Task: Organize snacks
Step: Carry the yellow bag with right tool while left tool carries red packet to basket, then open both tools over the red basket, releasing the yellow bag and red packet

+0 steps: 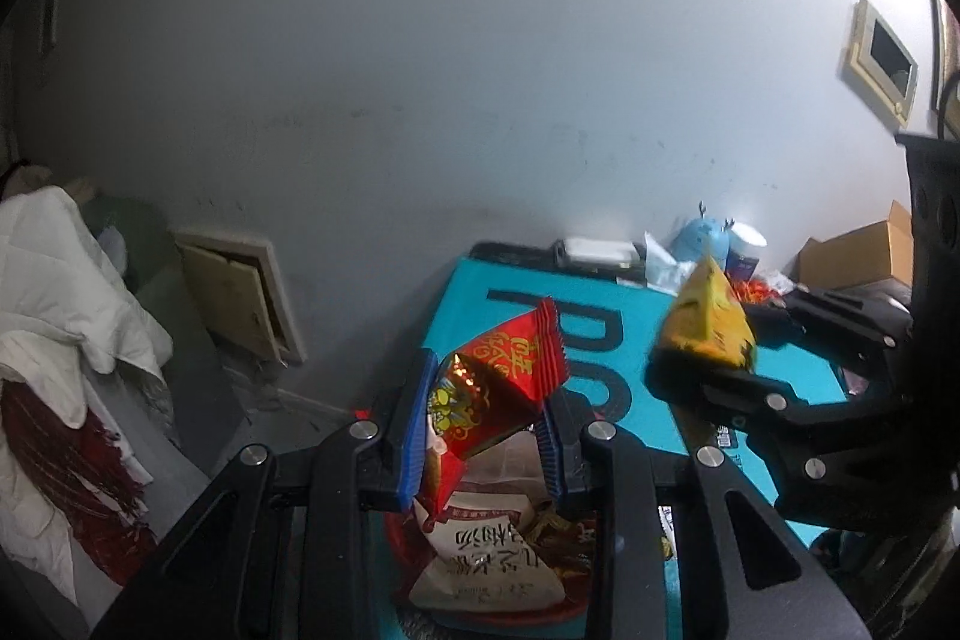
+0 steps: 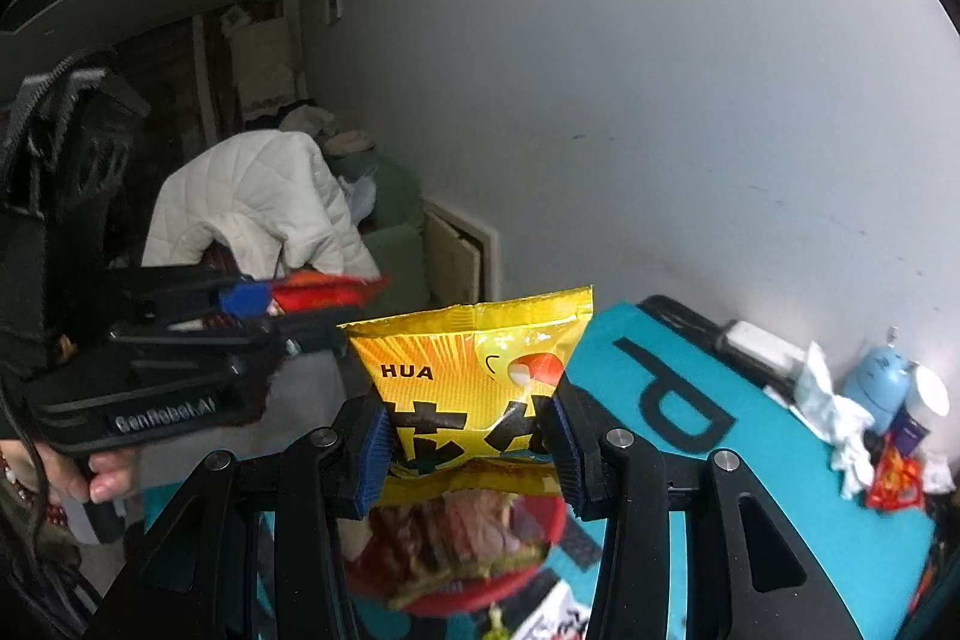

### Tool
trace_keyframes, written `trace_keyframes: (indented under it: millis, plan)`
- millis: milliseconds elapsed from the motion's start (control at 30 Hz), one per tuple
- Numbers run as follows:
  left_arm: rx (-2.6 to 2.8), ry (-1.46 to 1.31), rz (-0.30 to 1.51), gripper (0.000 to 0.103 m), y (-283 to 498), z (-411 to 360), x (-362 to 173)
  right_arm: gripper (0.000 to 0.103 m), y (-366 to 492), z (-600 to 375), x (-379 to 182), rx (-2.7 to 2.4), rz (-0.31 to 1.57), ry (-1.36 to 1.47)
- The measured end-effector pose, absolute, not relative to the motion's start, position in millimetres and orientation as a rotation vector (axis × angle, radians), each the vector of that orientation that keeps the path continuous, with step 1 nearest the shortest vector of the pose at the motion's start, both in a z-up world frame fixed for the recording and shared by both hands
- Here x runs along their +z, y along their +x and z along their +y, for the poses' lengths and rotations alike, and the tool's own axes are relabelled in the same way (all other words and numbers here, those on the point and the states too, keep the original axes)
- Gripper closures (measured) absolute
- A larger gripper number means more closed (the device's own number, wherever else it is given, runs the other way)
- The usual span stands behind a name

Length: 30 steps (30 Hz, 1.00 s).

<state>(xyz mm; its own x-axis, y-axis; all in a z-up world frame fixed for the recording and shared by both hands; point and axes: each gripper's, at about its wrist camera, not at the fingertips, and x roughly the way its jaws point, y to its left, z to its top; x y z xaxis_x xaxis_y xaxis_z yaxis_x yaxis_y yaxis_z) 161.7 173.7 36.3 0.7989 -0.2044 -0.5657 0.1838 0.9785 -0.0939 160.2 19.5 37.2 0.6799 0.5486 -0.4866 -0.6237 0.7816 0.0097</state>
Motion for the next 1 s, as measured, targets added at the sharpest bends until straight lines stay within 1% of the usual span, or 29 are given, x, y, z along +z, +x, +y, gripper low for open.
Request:
trace_keyframes:
  millis: [133,367,600,633,667,700,733,767,1000]
  plan:
    - [-0.213,-0.04,0.666,0.073,180.4,170.9,19.6,0.059,180.8,27.3,28.3,0.694,0.513,-0.15]
    - [-0.204,-0.052,0.768,0.073,205.2,167.3,-11.2,0.059,205.1,31.4,1.1,0.681,0.604,-0.165]
    - [-0.217,-0.036,0.916,0.072,225.4,161.7,-40.9,0.059,220.3,29.5,-17.9,0.672,0.665,-0.164]
    - [-0.215,-0.041,0.93,0.071,227.0,161.9,-43.5,0.059,222.0,29.3,-19.5,0.674,0.672,-0.162]
    - [-0.21,-0.042,0.936,0.065,227.4,162.3,-44.9,0.059,223.5,29.0,-21.3,0.677,0.679,-0.161]
    - [-0.205,-0.041,0.938,0.057,227.5,161.8,-45.7,0.059,224.0,29.0,-22.6,0.678,0.683,-0.162]
    - [-0.203,-0.037,0.933,0.053,226.6,161.4,-45.5,0.059,224.5,29.0,-23.6,0.678,0.685,-0.164]
    - [-0.203,-0.036,0.928,0.047,226.2,161.4,-44.7,0.059,224.6,29.3,-24.3,0.679,0.687,-0.165]
    - [-0.161,-0.027,0.893,0.046,216.8,164.8,-35.2,0.059,230.9,29.2,-32.8,0.669,0.724,-0.165]
